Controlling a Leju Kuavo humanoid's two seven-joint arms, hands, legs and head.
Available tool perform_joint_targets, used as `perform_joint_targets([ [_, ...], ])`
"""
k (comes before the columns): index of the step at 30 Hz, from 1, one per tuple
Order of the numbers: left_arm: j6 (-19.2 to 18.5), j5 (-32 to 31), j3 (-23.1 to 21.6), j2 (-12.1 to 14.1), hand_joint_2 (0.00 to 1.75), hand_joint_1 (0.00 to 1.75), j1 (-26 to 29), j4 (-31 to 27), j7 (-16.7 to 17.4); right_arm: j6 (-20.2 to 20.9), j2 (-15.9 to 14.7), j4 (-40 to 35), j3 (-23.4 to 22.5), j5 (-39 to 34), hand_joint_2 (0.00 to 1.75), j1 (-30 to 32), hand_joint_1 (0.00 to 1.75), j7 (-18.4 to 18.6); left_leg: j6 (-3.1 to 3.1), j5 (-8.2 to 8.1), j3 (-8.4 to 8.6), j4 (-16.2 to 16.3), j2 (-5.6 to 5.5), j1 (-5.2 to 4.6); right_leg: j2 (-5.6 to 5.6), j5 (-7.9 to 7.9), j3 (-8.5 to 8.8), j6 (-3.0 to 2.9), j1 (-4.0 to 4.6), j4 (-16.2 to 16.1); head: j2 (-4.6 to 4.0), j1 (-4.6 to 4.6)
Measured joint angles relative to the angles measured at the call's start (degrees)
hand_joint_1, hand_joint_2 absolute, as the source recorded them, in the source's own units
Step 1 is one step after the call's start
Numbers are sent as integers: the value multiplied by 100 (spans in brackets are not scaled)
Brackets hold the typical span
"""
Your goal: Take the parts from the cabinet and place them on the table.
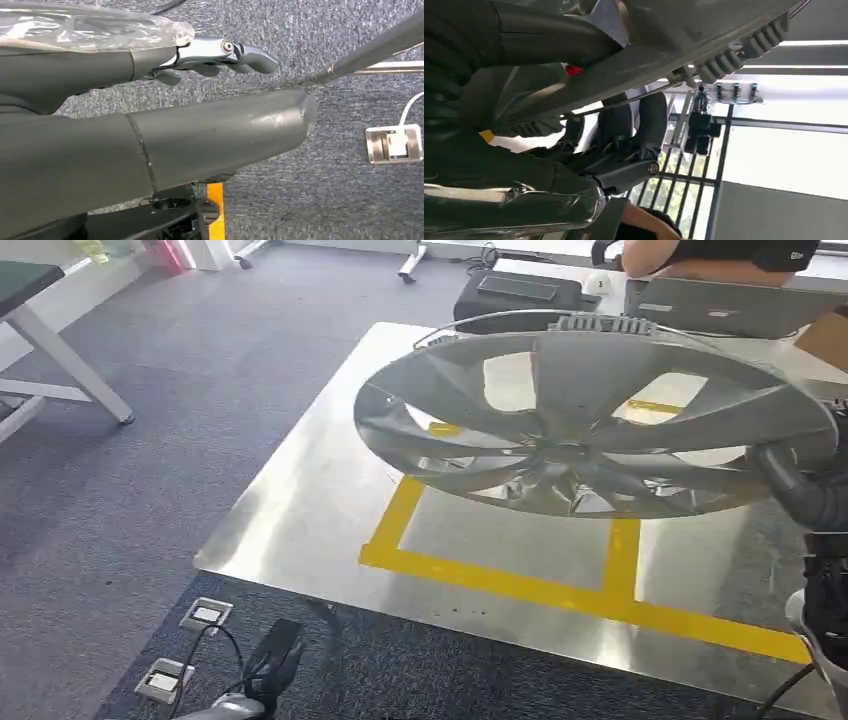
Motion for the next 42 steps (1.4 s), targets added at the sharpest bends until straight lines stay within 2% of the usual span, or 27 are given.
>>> perform_joint_targets([
  [2,0,-2,0,-13,0,0,3,0,0,-70,0,24,-2,68,175,-5,175,81,7,-2,0,0,0,0,0,2,7,70,-4,-17,0,2],
  [10,30,46,0,-90,0,0,53,0,-13,-219,-31,129,-4,354,175,-103,175,431,32,15,6,-1,4,0,1,17,9,112,-4,-21,0,2],
  [16,39,96,0,-188,0,0,86,0,-61,-282,-85,448,22,638,175,-428,175,887,35,25,13,-9,8,6,2,20,10,116,-2,-19,0,0],
  [24,39,98,0,-267,0,0,119,0,-72,-315,-151,741,33,684,175,-582,175,960,34,26,17,-14,8,8,1,20,10,116,2,-19,0,0],
  [30,39,144,0,-328,0,0,139,0,-83,-334,-236,977,59,937,175,-773,175,1248,34,26,17,-18,8,7,1,20,11,116,3,-19,0,0],
  [39,39,181,0,-444,0,0,147,0,-129,-772,-363,1580,300,1745,175,-1314,175,1565,37,29,19,-18,5,6,1,21,11,117,3,-20,0,0],
  [42,41,188,0,-461,0,0,162,0,-129,-1197,-450,1764,348,2187,175,-1417,175,1705,38,29,19,-17,1,6,-2,21,11,118,3,-19,0,0],
])
